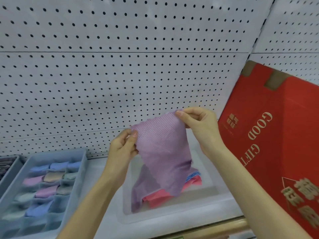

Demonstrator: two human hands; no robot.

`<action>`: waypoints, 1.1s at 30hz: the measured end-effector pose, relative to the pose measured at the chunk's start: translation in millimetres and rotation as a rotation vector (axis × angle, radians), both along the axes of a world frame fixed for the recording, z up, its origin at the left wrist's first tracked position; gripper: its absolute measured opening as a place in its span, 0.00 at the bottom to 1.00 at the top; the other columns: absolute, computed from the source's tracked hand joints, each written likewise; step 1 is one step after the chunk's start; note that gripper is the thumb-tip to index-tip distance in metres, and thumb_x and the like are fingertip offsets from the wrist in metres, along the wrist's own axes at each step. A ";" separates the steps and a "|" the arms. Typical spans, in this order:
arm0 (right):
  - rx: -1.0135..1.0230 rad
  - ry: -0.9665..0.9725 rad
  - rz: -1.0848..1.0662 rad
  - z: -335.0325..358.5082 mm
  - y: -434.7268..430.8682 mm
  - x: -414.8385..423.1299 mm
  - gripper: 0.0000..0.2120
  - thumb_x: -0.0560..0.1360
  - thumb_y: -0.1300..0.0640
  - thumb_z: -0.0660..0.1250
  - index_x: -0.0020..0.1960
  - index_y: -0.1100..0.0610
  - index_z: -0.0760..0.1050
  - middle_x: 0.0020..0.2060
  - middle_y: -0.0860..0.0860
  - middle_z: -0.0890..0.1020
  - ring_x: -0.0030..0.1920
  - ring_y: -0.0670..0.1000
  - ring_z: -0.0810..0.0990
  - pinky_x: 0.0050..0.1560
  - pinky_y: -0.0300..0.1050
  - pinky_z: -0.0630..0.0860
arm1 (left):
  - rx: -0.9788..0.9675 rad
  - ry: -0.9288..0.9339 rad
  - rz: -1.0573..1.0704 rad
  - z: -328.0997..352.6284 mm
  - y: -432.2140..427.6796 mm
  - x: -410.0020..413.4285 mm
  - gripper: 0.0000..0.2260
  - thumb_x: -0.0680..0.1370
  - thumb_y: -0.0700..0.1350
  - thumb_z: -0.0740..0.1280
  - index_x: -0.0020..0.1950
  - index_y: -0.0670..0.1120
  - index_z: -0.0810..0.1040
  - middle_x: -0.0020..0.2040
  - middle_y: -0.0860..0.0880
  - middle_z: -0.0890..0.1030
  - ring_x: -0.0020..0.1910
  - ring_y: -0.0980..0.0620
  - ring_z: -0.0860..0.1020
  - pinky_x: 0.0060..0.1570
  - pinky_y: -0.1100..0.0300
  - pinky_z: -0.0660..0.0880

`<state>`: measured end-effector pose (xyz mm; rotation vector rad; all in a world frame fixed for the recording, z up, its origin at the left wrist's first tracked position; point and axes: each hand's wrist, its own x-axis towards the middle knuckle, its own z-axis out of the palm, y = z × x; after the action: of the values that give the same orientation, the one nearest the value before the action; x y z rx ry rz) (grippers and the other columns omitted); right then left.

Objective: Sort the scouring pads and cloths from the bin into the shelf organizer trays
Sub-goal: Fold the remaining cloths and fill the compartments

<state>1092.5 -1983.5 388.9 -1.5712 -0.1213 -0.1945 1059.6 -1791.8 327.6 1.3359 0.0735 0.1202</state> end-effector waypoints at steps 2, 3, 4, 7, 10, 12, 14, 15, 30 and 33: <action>-0.043 -0.019 0.011 -7.1 3.0 -1.0 0.05 0.71 0.61 0.73 0.37 0.54 0.82 0.32 0.45 0.83 0.36 0.41 0.79 0.42 0.37 0.75 | -0.070 0.081 -0.051 -16.8 0.7 -8.3 0.08 0.81 0.44 0.61 0.48 0.42 0.78 0.42 0.46 0.80 0.42 0.49 0.77 0.44 0.61 0.79; -0.065 -0.026 0.027 -11.1 4.3 -1.8 0.06 0.71 0.61 0.73 0.37 0.54 0.81 0.31 0.44 0.83 0.35 0.40 0.79 0.42 0.35 0.74 | -0.089 0.125 -0.073 -24.6 0.2 -13.9 0.08 0.79 0.45 0.63 0.47 0.41 0.77 0.42 0.44 0.80 0.42 0.48 0.77 0.44 0.60 0.79; -0.092 -0.030 0.051 -14.8 5.2 -2.6 0.06 0.71 0.62 0.73 0.36 0.54 0.81 0.31 0.44 0.83 0.35 0.40 0.79 0.42 0.34 0.74 | -0.087 0.160 -0.084 -33.0 2.1 -18.7 0.08 0.77 0.46 0.67 0.47 0.41 0.76 0.43 0.43 0.80 0.43 0.46 0.77 0.44 0.58 0.79; -0.159 -0.032 0.141 -27.9 6.6 -5.8 0.08 0.71 0.64 0.73 0.35 0.54 0.81 0.30 0.42 0.82 0.33 0.39 0.77 0.39 0.31 0.71 | 0.047 0.155 -0.090 -37.9 17.6 -21.4 0.14 0.70 0.48 0.73 0.53 0.47 0.78 0.51 0.48 0.83 0.51 0.50 0.81 0.53 0.58 0.78; -0.180 -0.021 0.217 -39.9 8.9 -8.6 0.08 0.71 0.65 0.73 0.36 0.55 0.81 0.30 0.42 0.82 0.34 0.39 0.79 0.39 0.30 0.72 | 0.470 0.021 -0.274 -7.9 30.3 -6.8 0.30 0.64 0.53 0.75 0.65 0.57 0.72 0.61 0.60 0.79 0.63 0.66 0.73 0.63 0.68 0.67; -0.207 -0.024 0.237 -45.7 11.1 -8.6 0.06 0.71 0.64 0.73 0.37 0.55 0.81 0.33 0.44 0.84 0.36 0.41 0.81 0.42 0.33 0.75 | 0.718 -0.025 -0.471 16.3 22.7 7.0 0.29 0.63 0.56 0.76 0.62 0.58 0.74 0.59 0.62 0.79 0.61 0.68 0.74 0.59 0.75 0.66; -0.203 -0.031 0.239 -49.5 11.9 -8.1 0.06 0.71 0.63 0.74 0.37 0.54 0.82 0.34 0.46 0.85 0.37 0.43 0.82 0.44 0.37 0.77 | 0.820 -0.041 -0.570 32.0 6.7 18.7 0.14 0.67 0.51 0.78 0.51 0.54 0.81 0.47 0.51 0.84 0.45 0.60 0.80 0.50 0.69 0.71; -0.179 -0.033 0.244 -50.2 11.2 -8.6 0.07 0.71 0.63 0.74 0.37 0.54 0.82 0.34 0.47 0.85 0.37 0.45 0.83 0.45 0.40 0.79 | 0.861 -0.065 -0.565 36.6 -0.6 23.3 0.07 0.70 0.49 0.77 0.44 0.52 0.81 0.39 0.44 0.82 0.35 0.56 0.77 0.43 0.63 0.72; 0.004 0.137 0.105 -113.6 -12.4 -19.8 0.16 0.65 0.46 0.70 0.51 0.46 0.74 0.51 0.44 0.79 0.51 0.41 0.78 0.52 0.33 0.74 | 1.096 -0.354 -0.511 75.5 -17.7 17.8 0.13 0.79 0.42 0.67 0.36 0.45 0.69 0.30 0.52 0.72 0.31 0.55 0.69 0.35 0.70 0.67; -0.048 0.219 0.176 -154.6 -5.9 -29.1 0.15 0.70 0.52 0.72 0.54 0.42 0.72 0.56 0.42 0.76 0.61 0.47 0.75 0.60 0.37 0.72 | 1.152 -0.404 -0.488 86.3 -15.0 12.3 0.13 0.79 0.45 0.67 0.36 0.45 0.69 0.32 0.48 0.73 0.33 0.49 0.70 0.33 0.69 0.66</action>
<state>1063.4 -1989.4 234.2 -1.6096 -0.0933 0.1192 1071.8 -1806.8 413.9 2.3966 -0.7676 0.0029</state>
